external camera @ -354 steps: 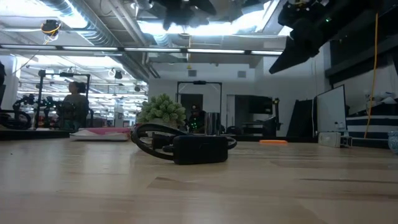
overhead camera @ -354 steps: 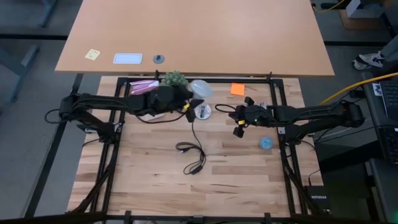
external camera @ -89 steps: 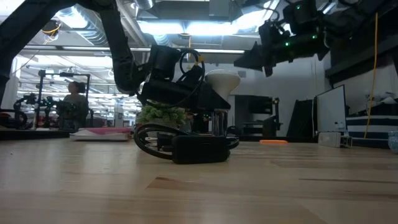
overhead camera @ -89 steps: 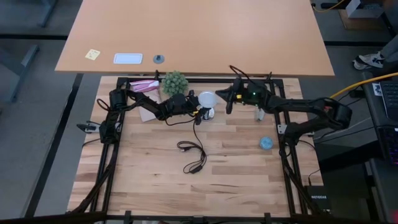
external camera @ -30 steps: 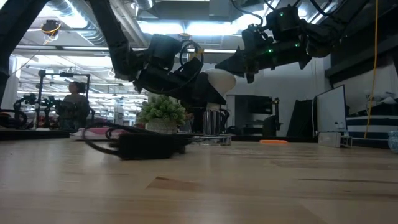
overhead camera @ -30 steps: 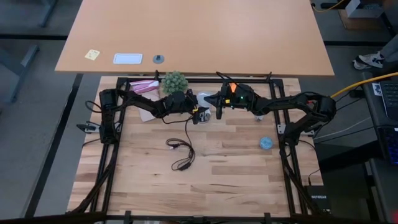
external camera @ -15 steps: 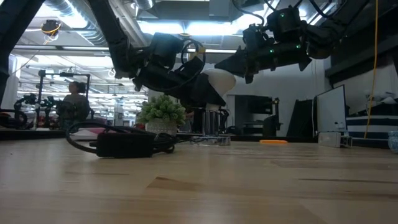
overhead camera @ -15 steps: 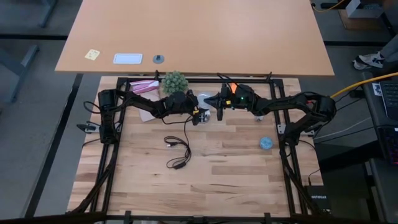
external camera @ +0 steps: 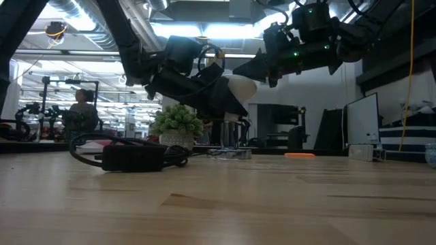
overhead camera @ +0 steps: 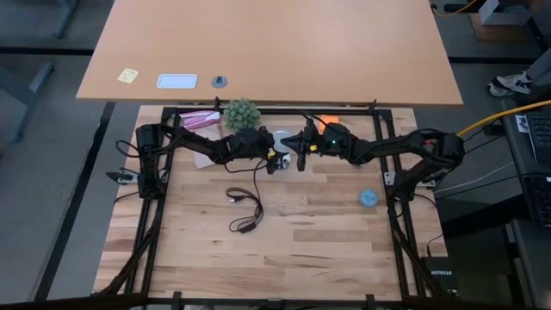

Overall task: Screw lightbulb
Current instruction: Insert the lightbulb into the lamp

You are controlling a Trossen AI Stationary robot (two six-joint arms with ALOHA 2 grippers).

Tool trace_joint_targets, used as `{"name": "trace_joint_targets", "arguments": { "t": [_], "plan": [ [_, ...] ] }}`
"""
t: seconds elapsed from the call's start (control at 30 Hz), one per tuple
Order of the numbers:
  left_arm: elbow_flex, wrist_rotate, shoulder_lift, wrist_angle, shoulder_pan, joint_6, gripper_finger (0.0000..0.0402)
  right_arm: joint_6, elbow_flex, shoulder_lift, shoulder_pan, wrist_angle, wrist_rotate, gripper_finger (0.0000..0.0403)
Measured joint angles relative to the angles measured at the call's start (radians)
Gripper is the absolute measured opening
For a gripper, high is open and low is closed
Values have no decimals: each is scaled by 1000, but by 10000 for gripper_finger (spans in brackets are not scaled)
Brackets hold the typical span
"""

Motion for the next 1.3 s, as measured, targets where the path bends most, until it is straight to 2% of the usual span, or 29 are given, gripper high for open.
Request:
{"name": "trace_joint_targets", "arguments": {
  "t": [0.53, 0.97, 1.3],
  "plan": [
    [0, 0, -26, -104, 0, 32, 162, 0, -1, 0, 1, -1, 4, 24],
    [0, 0, -25, -101, 4, 24, 163, -1, 0, 0, 1, -1, 4, 23],
    [0, -49, -24, -100, 2, 1, 227, -1, 0, 0, 1, -1, 4, 23]
  ]
}}
